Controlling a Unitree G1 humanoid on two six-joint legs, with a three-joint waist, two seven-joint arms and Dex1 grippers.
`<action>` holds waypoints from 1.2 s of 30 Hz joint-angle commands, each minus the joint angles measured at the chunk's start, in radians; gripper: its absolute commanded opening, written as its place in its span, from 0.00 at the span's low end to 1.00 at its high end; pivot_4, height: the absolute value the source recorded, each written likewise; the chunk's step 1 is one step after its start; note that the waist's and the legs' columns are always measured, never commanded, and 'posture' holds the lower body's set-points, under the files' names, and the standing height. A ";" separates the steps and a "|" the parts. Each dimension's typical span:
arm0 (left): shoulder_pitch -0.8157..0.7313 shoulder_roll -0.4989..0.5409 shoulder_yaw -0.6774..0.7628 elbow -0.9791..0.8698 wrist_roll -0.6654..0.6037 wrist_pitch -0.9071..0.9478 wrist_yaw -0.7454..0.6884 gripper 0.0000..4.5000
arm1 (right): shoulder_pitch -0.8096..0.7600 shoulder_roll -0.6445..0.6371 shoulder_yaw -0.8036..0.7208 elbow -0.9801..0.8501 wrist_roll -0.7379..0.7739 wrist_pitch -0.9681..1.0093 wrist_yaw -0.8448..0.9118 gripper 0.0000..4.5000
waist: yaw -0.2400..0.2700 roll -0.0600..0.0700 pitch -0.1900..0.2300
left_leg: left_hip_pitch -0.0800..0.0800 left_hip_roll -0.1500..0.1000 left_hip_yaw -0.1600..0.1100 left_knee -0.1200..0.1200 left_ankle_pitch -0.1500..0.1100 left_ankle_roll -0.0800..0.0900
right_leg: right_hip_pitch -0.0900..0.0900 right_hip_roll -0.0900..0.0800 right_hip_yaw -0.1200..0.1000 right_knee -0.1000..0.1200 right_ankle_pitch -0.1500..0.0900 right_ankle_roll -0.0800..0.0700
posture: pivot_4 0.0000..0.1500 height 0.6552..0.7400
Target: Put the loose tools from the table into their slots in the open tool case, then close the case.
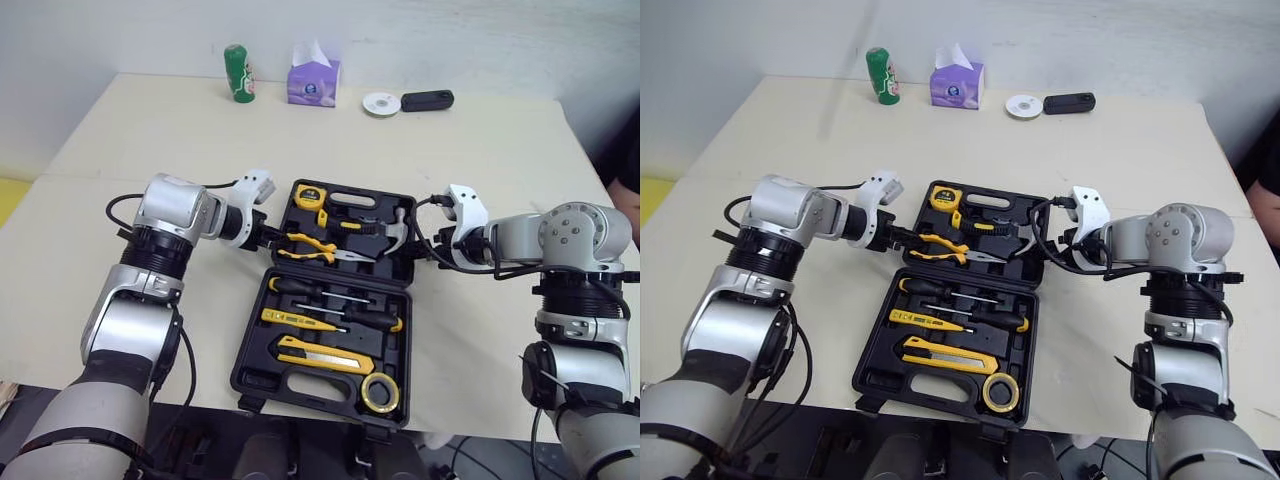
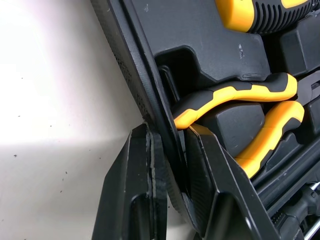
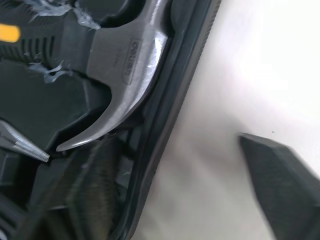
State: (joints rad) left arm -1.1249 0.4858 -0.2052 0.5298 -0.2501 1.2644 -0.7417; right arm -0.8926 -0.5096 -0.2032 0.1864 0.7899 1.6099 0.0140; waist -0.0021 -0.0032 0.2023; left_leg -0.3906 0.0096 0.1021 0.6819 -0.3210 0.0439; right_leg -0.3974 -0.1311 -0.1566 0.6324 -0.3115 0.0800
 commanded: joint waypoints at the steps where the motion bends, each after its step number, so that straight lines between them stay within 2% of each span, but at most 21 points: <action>1: 0.008 -0.007 0.019 -0.045 -0.015 -0.004 -0.006 0.07 | 0.026 -0.029 0.002 -0.039 0.080 0.005 -0.022 0.44 | 0.001 0.000 0.000 | 0.000 0.000 0.000 0.000 0.000 0.000 | 0.000 0.000 0.000 0.000 0.000 0.000 | 1.00 1.00; 4: 0.013 -0.006 0.024 -0.048 -0.015 -0.003 -0.001 0.07 | 0.053 -0.056 0.017 -0.054 0.140 0.005 -0.047 0.09 | 0.003 0.000 0.000 | -0.001 0.000 -0.001 0.000 0.000 0.000 | 0.000 0.000 0.000 -0.001 0.000 0.000 | 1.00 1.00; 6: 0.016 -0.008 0.026 -0.050 -0.014 -0.004 0.004 0.07 | 0.069 -0.069 0.026 -0.057 0.183 0.005 -0.072 0.03 | 0.004 0.000 0.000 | -0.001 -0.001 -0.002 0.000 0.000 0.000 | 0.001 0.000 -0.001 -0.001 0.000 0.000 | 1.00 1.00; 11: 0.024 -0.015 0.044 -0.071 -0.026 0.005 0.018 0.07 | 0.073 -0.055 0.009 -0.050 0.242 0.005 -0.150 0.00 | 0.004 0.000 0.000 | -0.001 -0.003 -0.004 0.000 0.000 0.001 | 0.002 -0.001 -0.001 -0.002 0.001 0.001 | 1.00 1.00; 15: 0.024 -0.042 0.132 -0.086 -0.048 -0.013 0.062 0.07 | 0.048 0.020 -0.091 -0.079 0.197 0.005 -0.211 0.00 | 0.003 -0.001 0.000 | -0.001 -0.003 -0.005 0.000 0.001 0.001 | 0.003 -0.001 -0.002 -0.003 0.001 0.002 | 1.00 1.00; 18: 0.037 -0.079 0.258 -0.125 -0.088 -0.135 0.096 0.06 | 0.082 -0.010 -0.040 -0.224 0.157 -0.150 -0.076 0.00 | 0.003 -0.001 0.000 | -0.002 -0.004 -0.005 0.000 0.002 0.003 | 0.002 -0.001 -0.001 -0.003 0.002 0.003 | 1.00 1.00; 24: 0.109 -0.127 0.386 -0.139 -0.069 -0.520 0.195 0.05 | 0.170 -0.073 0.090 -0.342 -0.078 -0.562 0.131 0.00 | 0.000 -0.001 0.000 | -0.014 -0.008 -0.004 0.000 0.003 0.004 | -0.011 0.000 -0.001 -0.003 0.003 0.006 | 1.00 1.00; 28: 0.146 -0.142 0.419 -0.132 -0.058 -0.709 0.218 0.03 | 0.221 -0.095 0.145 -0.335 -0.216 -0.782 0.201 0.00 | 0.000 -0.001 0.000 | -0.016 -0.008 -0.002 -0.001 0.004 0.005 | -0.014 0.000 0.000 -0.002 0.004 0.007 | 1.00 1.00; 33: 0.209 -0.164 0.438 -0.085 -0.010 -0.987 0.307 0.02 | 0.333 -0.096 0.214 -0.229 -0.498 -1.334 0.272 0.00 | 0.002 -0.001 0.000 | -0.016 -0.009 -0.001 -0.001 0.004 0.006 | -0.015 -0.001 -0.001 -0.003 0.004 0.008 | 1.00 1.00; 36: 0.253 -0.171 0.426 -0.044 0.027 -1.171 0.343 0.02 | 0.408 -0.133 0.299 -0.073 -0.723 -1.709 0.235 0.00 | 0.002 -0.001 0.000 | -0.017 -0.011 -0.001 -0.001 0.005 0.008 | -0.015 -0.002 -0.001 -0.002 0.005 0.009 | 1.00 1.00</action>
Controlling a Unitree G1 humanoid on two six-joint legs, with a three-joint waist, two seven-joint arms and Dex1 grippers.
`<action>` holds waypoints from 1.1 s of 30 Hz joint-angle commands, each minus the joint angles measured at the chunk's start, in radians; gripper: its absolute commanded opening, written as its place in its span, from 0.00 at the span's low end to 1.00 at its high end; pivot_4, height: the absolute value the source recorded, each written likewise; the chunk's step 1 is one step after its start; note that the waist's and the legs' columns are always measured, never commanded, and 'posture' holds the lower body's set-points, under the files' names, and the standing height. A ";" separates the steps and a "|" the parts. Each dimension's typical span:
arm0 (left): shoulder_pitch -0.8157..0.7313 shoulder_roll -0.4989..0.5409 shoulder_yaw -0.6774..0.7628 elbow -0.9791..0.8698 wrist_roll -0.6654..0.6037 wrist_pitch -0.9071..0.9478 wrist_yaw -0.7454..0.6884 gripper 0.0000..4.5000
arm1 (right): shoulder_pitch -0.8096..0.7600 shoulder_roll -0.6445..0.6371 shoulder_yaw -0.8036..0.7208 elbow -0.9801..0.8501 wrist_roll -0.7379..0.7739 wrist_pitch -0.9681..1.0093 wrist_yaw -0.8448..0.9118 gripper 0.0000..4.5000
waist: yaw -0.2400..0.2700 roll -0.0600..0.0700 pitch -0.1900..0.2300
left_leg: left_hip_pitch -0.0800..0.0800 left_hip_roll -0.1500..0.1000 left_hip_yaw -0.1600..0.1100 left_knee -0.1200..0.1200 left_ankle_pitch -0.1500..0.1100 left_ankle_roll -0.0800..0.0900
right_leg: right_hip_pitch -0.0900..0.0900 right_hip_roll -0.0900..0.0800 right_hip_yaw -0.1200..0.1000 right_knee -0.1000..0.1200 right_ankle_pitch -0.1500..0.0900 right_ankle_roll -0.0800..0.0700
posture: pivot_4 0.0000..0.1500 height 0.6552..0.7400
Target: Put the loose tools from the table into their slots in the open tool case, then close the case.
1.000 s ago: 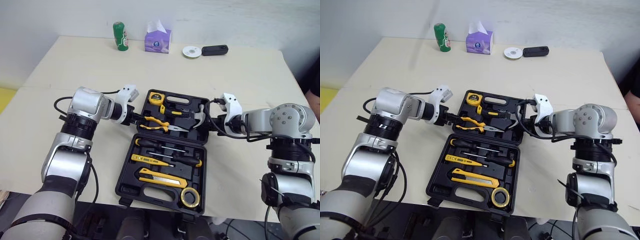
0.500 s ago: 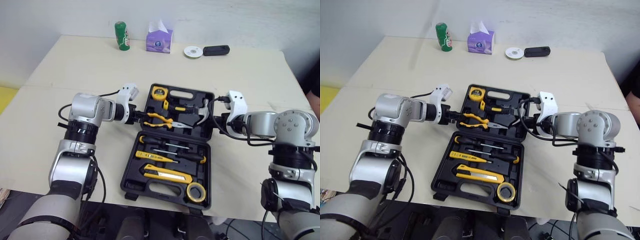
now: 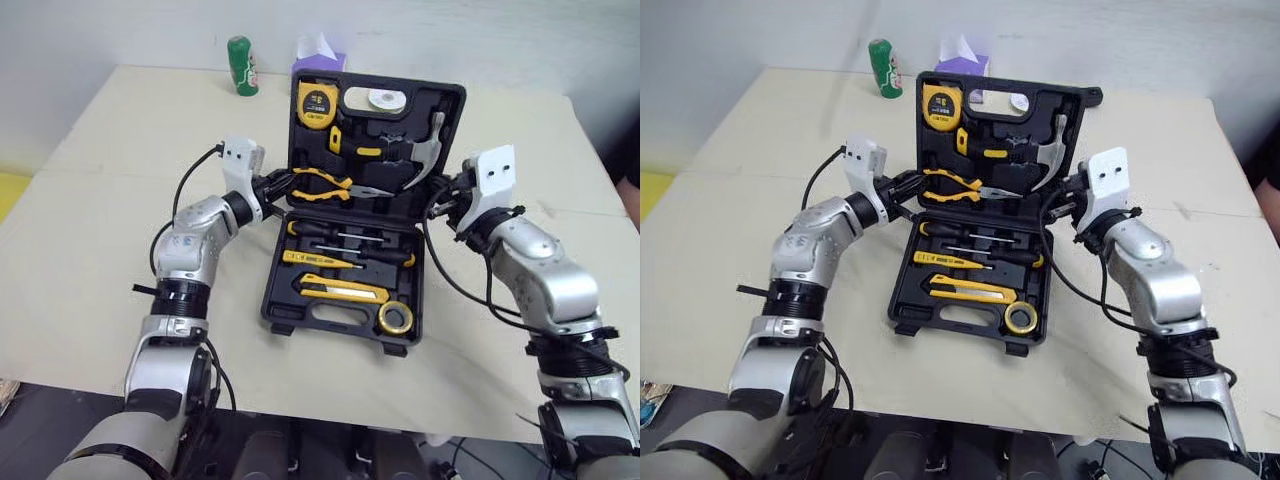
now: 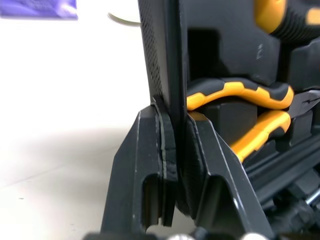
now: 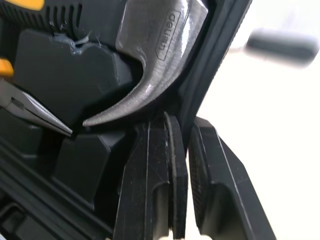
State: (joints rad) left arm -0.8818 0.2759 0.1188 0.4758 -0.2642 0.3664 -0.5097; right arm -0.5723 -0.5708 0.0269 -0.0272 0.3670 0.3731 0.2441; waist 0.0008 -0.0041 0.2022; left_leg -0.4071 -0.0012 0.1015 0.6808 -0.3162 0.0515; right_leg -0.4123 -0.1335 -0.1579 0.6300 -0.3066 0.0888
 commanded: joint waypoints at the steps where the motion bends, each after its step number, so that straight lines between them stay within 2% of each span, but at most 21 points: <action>1: 0.024 0.041 0.087 0.020 0.057 -0.330 0.110 0.02 | 0.098 -0.069 0.075 0.193 -0.346 -0.540 -0.023 0.00 | -0.002 0.000 0.000 | 0.000 0.000 0.000 0.000 0.000 0.001 | 0.000 0.000 0.000 -0.001 0.000 0.001 | 1.00 1.00; 3: 0.064 0.042 0.072 0.050 0.095 -0.484 0.130 0.02 | 0.115 -0.080 0.111 0.319 -0.474 -0.693 -0.106 0.00 | -0.002 0.000 0.000 | 0.001 -0.001 0.001 0.000 0.000 0.001 | 0.001 -0.001 -0.001 -0.001 0.001 0.001 | 1.00 1.00; 8: 0.171 0.099 0.005 0.113 0.238 -0.840 0.140 0.02 | 0.144 -0.113 0.179 0.500 -0.729 -0.944 -0.317 0.00 | -0.009 0.000 0.000 | 0.002 0.000 0.001 0.000 0.001 0.002 | 0.001 -0.001 -0.001 0.000 0.001 0.002 | 1.00 1.00; 13: 0.215 0.125 0.007 0.150 0.251 -0.888 0.175 0.02 | 0.174 -0.145 0.240 0.594 -0.873 -1.096 -0.407 0.00 | -0.015 -0.002 -0.001 | 0.004 0.001 0.001 0.002 0.001 0.002 | 0.005 0.000 0.000 0.000 0.002 0.001 | 1.00 1.00; 18: 0.273 0.137 -0.004 0.115 0.203 -0.859 0.103 0.02 | 0.194 -0.147 0.252 0.635 -0.918 -1.126 -0.435 0.00 | -0.027 -0.003 -0.002 | 0.012 0.002 -0.001 0.000 0.001 0.002 | 0.016 0.000 0.000 -0.003 0.002 0.001 | 1.00 1.00; 20: 0.285 0.138 -0.002 0.097 0.173 -0.842 0.069 0.21 | 0.202 -0.148 0.247 0.635 -0.899 -1.127 -0.404 0.00 | -0.027 -0.003 -0.002 | 0.020 0.002 -0.002 -0.002 0.001 0.002 | 0.023 -0.001 0.000 -0.005 0.002 0.001 | 1.00 1.00; 24: 0.328 0.176 0.012 0.019 0.102 -0.747 -0.006 0.61 | 0.240 -0.168 0.219 0.587 -0.791 -1.159 -0.283 0.39 | -0.027 -0.004 -0.002 | 0.020 0.002 -0.003 -0.001 0.001 0.002 | 0.024 -0.005 0.000 -0.005 0.002 0.001 | 1.00 1.00; 28: 0.412 0.265 0.061 -0.090 0.003 -0.538 -0.098 1.00 | 0.329 -0.236 0.167 0.508 -0.691 -1.168 -0.166 0.81 | -0.027 -0.004 -0.002 | 0.020 0.002 -0.005 0.000 0.001 0.002 | 0.025 -0.007 -0.001 -0.005 0.002 0.001 | 1.00 1.00; 29: 0.431 0.289 0.073 -0.105 -0.007 -0.500 -0.116 1.00 | 0.359 -0.256 0.147 0.487 -0.661 -1.169 -0.140 0.93 | -0.025 -0.004 -0.002 | 0.022 0.002 -0.005 0.000 0.001 0.002 | 0.027 -0.007 -0.001 -0.006 0.002 0.001 | 1.00 1.00; 30: 0.444 0.305 0.079 -0.118 -0.014 -0.474 -0.125 1.00 | 0.379 -0.266 0.131 0.471 -0.641 -1.168 -0.120 0.99 | -0.024 -0.004 -0.002 | 0.023 0.002 -0.007 0.000 0.001 0.001 | 0.030 -0.007 -0.001 -0.007 0.002 0.001 | 1.00 1.00; 33: 0.469 0.365 0.076 -0.138 -0.035 -0.393 -0.208 1.00 | 0.454 -0.315 0.073 0.425 -0.589 -1.158 -0.068 0.99 | -0.011 -0.004 -0.002 | 0.030 0.002 -0.009 -0.002 -0.002 0.001 | 0.038 -0.007 -0.001 -0.010 0.002 0.001 | 1.00 1.00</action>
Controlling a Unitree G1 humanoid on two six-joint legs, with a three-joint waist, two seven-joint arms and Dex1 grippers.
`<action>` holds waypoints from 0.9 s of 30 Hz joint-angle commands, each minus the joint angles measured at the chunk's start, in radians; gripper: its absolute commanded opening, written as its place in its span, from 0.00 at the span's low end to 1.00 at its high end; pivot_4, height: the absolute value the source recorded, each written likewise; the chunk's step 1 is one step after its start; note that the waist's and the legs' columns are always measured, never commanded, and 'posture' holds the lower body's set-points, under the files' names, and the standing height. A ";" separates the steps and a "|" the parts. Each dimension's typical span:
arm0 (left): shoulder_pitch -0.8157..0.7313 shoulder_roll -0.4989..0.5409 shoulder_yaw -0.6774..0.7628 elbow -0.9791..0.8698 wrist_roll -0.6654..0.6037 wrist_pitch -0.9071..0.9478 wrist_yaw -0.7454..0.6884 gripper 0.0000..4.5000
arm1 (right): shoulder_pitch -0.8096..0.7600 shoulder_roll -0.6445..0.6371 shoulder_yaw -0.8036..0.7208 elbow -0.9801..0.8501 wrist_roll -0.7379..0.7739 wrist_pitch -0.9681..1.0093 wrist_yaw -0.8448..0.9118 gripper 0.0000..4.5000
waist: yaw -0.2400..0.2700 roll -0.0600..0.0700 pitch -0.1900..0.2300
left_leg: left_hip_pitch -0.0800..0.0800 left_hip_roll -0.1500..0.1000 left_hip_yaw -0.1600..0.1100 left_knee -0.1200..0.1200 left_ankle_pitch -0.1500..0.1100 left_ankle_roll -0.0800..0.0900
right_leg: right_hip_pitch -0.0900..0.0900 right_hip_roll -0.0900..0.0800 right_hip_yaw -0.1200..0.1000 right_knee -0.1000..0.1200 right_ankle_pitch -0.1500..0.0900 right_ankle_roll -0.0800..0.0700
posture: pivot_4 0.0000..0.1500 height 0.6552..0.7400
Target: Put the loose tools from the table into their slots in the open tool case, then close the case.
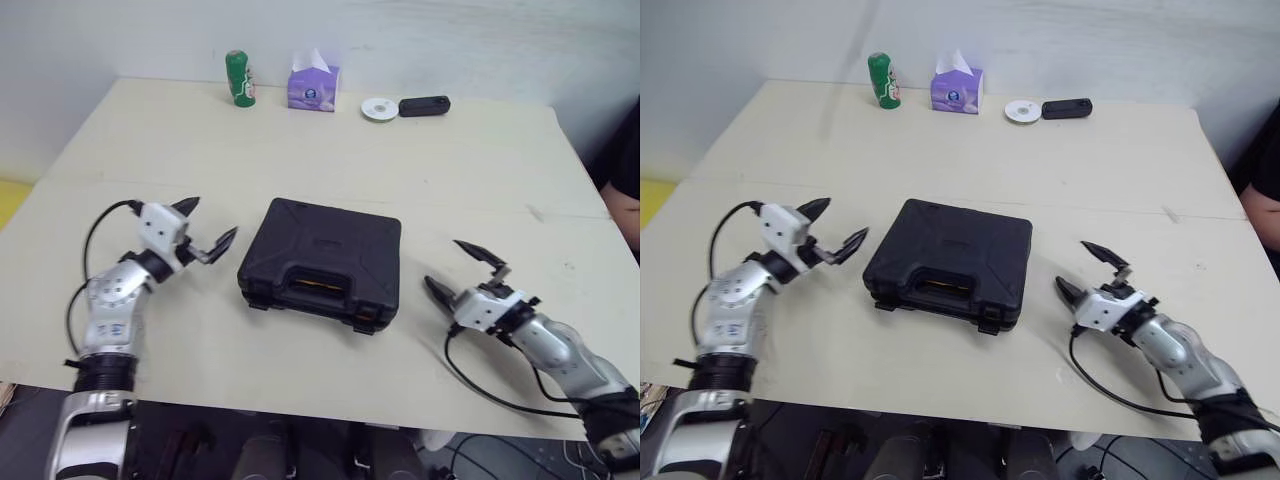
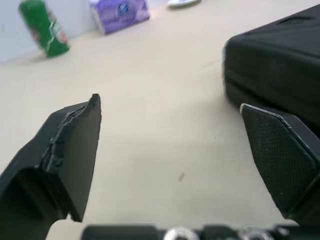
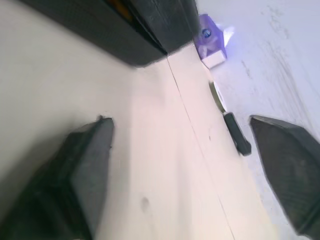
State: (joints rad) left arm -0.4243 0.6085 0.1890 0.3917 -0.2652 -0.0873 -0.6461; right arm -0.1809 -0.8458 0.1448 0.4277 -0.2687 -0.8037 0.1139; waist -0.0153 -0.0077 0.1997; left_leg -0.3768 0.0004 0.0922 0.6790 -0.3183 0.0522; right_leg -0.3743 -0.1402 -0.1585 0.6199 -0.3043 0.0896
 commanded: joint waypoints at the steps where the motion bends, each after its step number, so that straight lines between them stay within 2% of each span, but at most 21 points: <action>1: 0.010 0.049 0.004 -0.051 -0.036 0.068 -0.099 1.00 | 0.089 -0.049 -0.069 -0.051 0.082 0.036 0.084 0.99 | 0.008 0.000 0.000 | 0.001 0.000 0.000 0.000 -0.001 0.000 | 0.001 -0.001 0.001 0.000 0.000 0.000 | 1.00 1.00; 8: -0.077 0.033 0.028 0.005 -0.039 0.108 -0.095 1.00 | 0.204 -0.027 -0.164 -0.175 0.261 0.170 0.221 0.99 | 0.016 0.000 0.000 | 0.001 -0.001 0.001 0.000 -0.002 0.000 | 0.001 -0.001 0.000 0.000 0.000 0.000 | 1.00 1.00; 14: -0.125 0.020 0.012 0.035 -0.040 0.137 -0.125 1.00 | 0.300 0.006 -0.180 -0.448 0.508 0.410 0.390 0.99 | 0.010 0.001 0.000 | 0.001 0.000 0.003 0.000 -0.002 0.000 | 0.000 0.000 0.001 0.000 0.000 0.000 | 1.00 1.00; 16: -0.163 0.010 0.001 0.061 -0.046 0.167 -0.150 1.00 | 0.331 0.004 -0.168 -0.526 0.579 0.512 0.454 0.87 | 0.015 0.001 0.000 | 0.001 0.001 0.003 0.000 -0.002 0.000 | 0.000 0.000 0.001 0.001 0.000 0.000 | 1.00 1.00; 19: -0.193 -0.001 0.001 0.087 -0.048 0.163 -0.179 0.84 | 0.338 0.014 -0.170 -0.566 0.563 0.543 0.497 0.60 | 0.017 0.001 0.000 | 0.001 0.000 0.002 0.000 -0.002 0.001 | 0.000 -0.001 0.001 0.000 0.000 0.000 | 1.00 1.00; 21: -0.226 -0.008 -0.019 0.114 -0.026 0.169 -0.191 0.63 | 0.346 0.018 -0.156 -0.598 0.571 0.588 0.534 0.36 | 0.017 0.000 0.000 | 0.001 0.000 0.003 0.000 -0.003 0.001 | 0.000 -0.001 0.001 0.000 0.000 0.000 | 1.00 1.00; 24: -0.292 -0.025 -0.048 0.174 0.003 0.165 -0.196 0.35 | 0.359 0.024 -0.141 -0.633 0.568 0.639 0.580 0.06 | 0.021 0.000 0.000 | 0.001 0.000 0.003 0.000 -0.003 0.001 | 0.000 -0.001 0.000 0.000 0.000 0.000 | 1.00 1.00; 25: -0.315 -0.030 -0.057 0.197 0.013 0.155 -0.199 0.25 | 0.363 0.026 -0.139 -0.640 0.567 0.654 0.593 0.00 | 0.023 0.000 0.000 | 0.001 0.000 0.002 0.001 -0.003 0.001 | 0.000 -0.001 0.000 0.000 0.000 0.000 | 1.00 1.00; 27: -0.371 -0.046 -0.074 0.255 0.030 0.138 -0.205 0.03 | 0.369 0.031 -0.130 -0.655 0.557 0.679 0.616 0.00 | 0.027 0.000 0.000 | 0.001 -0.001 0.003 0.001 -0.003 0.001 | 0.000 -0.001 0.000 0.000 0.000 0.000 | 1.00 1.00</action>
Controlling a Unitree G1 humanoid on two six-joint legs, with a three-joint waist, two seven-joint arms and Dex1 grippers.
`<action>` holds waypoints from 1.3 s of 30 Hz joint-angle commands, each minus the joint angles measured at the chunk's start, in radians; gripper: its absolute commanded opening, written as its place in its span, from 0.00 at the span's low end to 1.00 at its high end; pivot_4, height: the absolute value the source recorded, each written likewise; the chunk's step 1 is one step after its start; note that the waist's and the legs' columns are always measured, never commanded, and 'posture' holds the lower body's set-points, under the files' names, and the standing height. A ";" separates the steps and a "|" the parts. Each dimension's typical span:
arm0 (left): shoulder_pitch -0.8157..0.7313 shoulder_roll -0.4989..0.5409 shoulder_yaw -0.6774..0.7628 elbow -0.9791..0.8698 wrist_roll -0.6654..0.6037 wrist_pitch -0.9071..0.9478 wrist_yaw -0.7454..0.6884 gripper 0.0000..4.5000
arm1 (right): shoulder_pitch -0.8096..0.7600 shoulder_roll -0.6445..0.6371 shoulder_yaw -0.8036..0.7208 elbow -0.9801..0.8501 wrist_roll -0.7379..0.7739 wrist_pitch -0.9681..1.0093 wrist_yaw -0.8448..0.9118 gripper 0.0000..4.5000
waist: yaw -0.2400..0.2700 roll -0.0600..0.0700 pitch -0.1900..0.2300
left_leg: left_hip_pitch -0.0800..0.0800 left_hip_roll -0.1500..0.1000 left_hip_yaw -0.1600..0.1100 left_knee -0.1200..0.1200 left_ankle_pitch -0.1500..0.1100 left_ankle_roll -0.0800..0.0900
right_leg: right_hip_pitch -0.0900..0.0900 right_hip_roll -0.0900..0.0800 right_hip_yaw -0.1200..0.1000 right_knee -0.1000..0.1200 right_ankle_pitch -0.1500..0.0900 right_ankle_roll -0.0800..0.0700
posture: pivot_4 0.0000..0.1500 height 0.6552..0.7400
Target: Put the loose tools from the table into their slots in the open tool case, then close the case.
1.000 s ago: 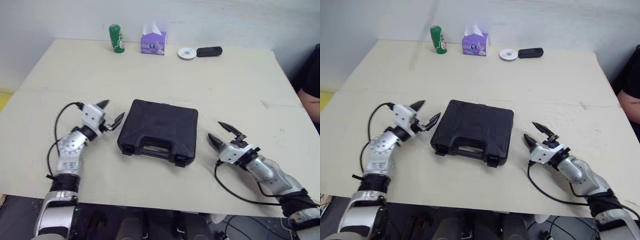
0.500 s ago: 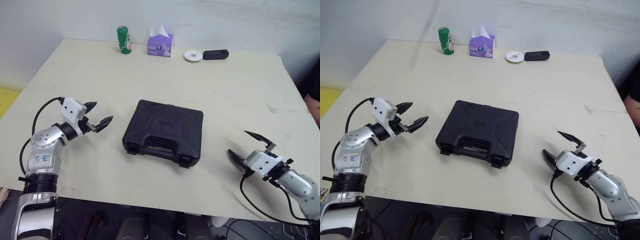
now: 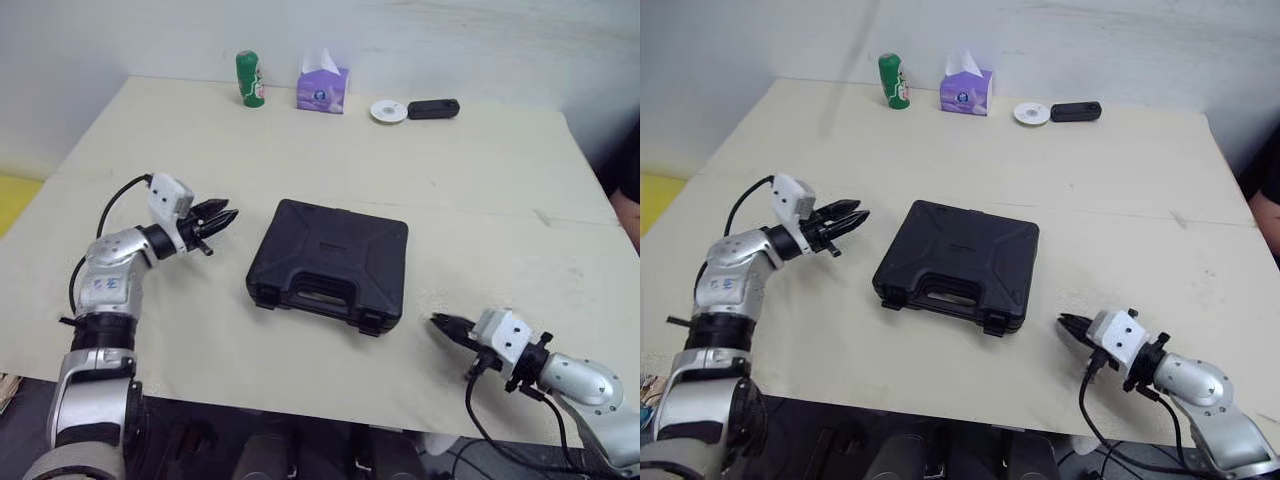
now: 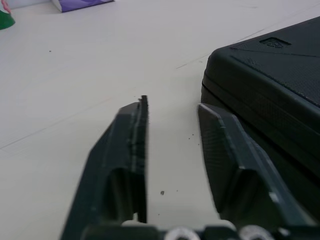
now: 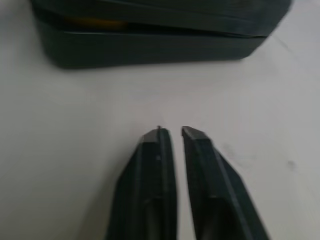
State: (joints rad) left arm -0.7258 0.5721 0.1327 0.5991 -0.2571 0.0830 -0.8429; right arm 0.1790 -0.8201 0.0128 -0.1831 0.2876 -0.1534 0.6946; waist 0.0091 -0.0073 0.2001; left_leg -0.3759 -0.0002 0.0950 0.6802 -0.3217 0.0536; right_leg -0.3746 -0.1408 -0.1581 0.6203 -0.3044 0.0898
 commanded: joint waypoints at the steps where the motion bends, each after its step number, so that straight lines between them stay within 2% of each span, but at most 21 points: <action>1: -0.106 -0.021 -0.026 0.083 0.034 -0.037 -0.004 0.01 | 0.013 0.003 0.013 -0.058 0.000 0.047 0.052 0.00 | 0.005 0.000 0.000 | 0.000 0.000 0.000 0.000 0.000 0.000 | 0.000 0.000 0.000 0.000 0.000 0.000 | 1.00 1.00; 6: -0.254 -0.065 -0.077 0.280 0.098 -0.081 -0.012 0.01 | 0.005 0.023 0.053 -0.105 -0.022 0.100 0.085 0.00 | 0.014 -0.001 0.000 | -0.001 0.000 0.000 0.000 0.000 0.000 | 0.000 0.001 0.000 -0.001 0.000 0.000 | 1.00 1.00; 13: -0.425 -0.147 -0.070 0.596 0.165 -0.110 0.138 0.01 | -0.012 0.084 0.093 -0.155 -0.055 0.169 0.076 0.00 | 0.014 -0.002 0.000 | 0.000 0.001 0.001 0.000 0.000 0.000 | -0.001 0.007 0.001 0.000 0.000 0.000 | 1.00 1.00; 19: -0.472 -0.194 -0.054 0.691 0.181 -0.116 0.136 0.01 | -0.028 0.122 0.094 -0.180 -0.068 0.220 0.059 0.00 | 0.012 -0.003 0.001 | -0.001 0.001 0.001 0.000 0.000 0.000 | -0.001 0.006 0.001 0.000 0.000 0.000 | 1.00 1.00; 27: -0.453 -0.182 -0.072 0.709 0.223 -0.128 -0.014 0.01 | -0.009 0.161 0.093 -0.235 -0.062 0.295 0.031 0.00 | 0.012 -0.004 0.001 | -0.001 0.001 0.001 0.000 -0.001 0.000 | -0.001 0.007 0.001 0.000 0.000 0.000 | 1.00 1.00; 30: -0.439 -0.172 -0.066 0.694 0.215 -0.149 -0.114 0.01 | 0.000 0.181 0.072 -0.242 -0.060 0.313 0.008 0.00 | 0.011 -0.004 0.001 | -0.001 0.001 0.001 0.000 -0.001 0.000 | -0.001 0.007 0.001 0.000 0.000 0.000 | 1.00 1.00; 35: -0.393 -0.159 -0.088 0.647 0.215 -0.195 -0.297 0.01 | 0.046 0.164 -0.027 -0.237 -0.043 0.330 -0.001 0.00 | 0.017 -0.004 0.001 | -0.001 0.000 0.001 0.000 -0.001 0.000 | -0.001 0.007 0.001 0.000 0.000 0.000 | 1.00 1.00; 39: -0.352 -0.152 -0.088 0.603 0.210 -0.206 -0.355 0.01 | 0.072 0.135 -0.088 -0.210 -0.060 0.309 0.012 0.00 | 0.023 -0.004 0.001 | -0.002 -0.003 0.000 0.002 -0.002 0.003 | -0.001 0.005 0.000 0.000 0.000 0.001 | 1.00 1.00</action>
State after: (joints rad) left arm -1.0738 0.4317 0.0509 1.2522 -0.0380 -0.1077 -1.1567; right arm 0.2379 -0.6704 -0.0368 -0.3974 0.2296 0.1642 0.7057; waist 0.0322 -0.0109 0.2010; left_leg -0.3787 -0.0032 0.0946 0.6822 -0.3243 0.0579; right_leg -0.3758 -0.1365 -0.1578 0.6197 -0.3036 0.0914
